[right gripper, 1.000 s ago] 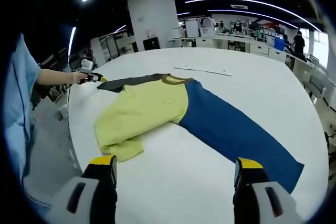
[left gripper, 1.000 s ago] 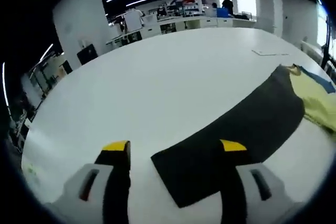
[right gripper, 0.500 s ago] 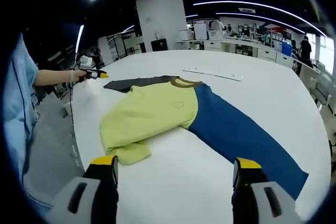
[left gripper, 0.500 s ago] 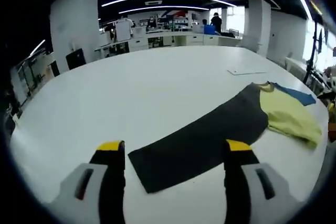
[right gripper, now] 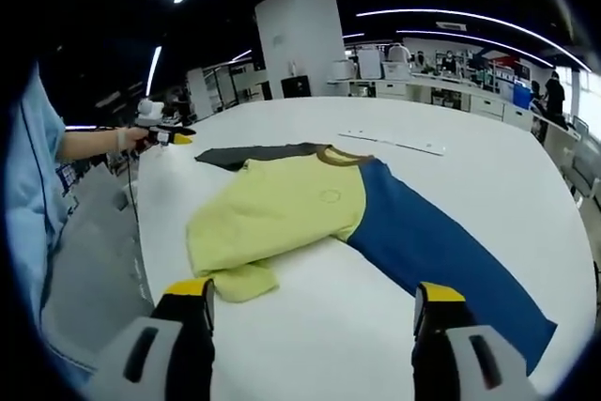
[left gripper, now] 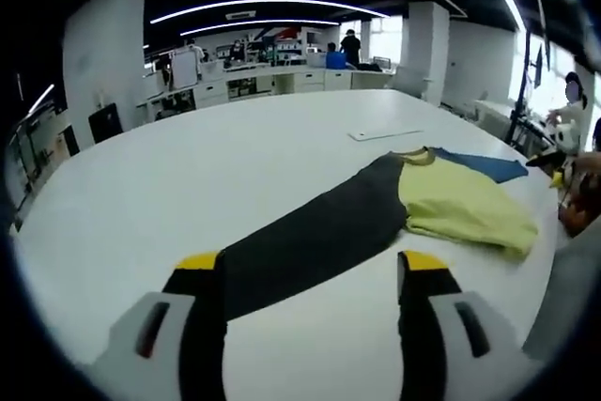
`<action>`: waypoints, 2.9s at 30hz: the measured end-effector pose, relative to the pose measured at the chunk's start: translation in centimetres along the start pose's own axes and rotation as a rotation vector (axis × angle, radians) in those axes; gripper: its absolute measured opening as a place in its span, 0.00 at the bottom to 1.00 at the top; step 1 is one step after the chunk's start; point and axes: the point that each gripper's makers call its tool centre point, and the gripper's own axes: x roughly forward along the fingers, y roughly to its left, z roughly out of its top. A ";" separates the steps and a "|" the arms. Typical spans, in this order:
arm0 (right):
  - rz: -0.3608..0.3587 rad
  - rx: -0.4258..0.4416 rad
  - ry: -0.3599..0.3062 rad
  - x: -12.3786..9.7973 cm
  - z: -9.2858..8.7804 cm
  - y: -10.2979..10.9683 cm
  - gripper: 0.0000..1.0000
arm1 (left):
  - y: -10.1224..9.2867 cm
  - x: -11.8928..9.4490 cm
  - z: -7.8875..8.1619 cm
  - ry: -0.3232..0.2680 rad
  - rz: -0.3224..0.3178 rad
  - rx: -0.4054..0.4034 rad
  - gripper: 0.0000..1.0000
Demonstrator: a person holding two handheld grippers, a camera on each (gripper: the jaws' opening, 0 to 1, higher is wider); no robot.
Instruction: Fold the garment on the visible template until the final outline fits inside the template.
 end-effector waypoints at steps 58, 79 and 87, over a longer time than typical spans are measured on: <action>0.277 -0.644 0.086 10.7 7.1 11.8 0.00 | -15.6 -5.4 -2.1 -0.086 -0.159 -0.101 0.59; 0.020 -0.293 0.177 16.9 9.4 -0.9 0.00 | -19.9 -0.3 -0.2 -0.071 -0.280 -0.089 0.53; -0.007 -0.216 0.210 17.9 8.0 -2.9 0.00 | -22.0 1.8 -0.4 -0.045 -0.322 -0.095 0.50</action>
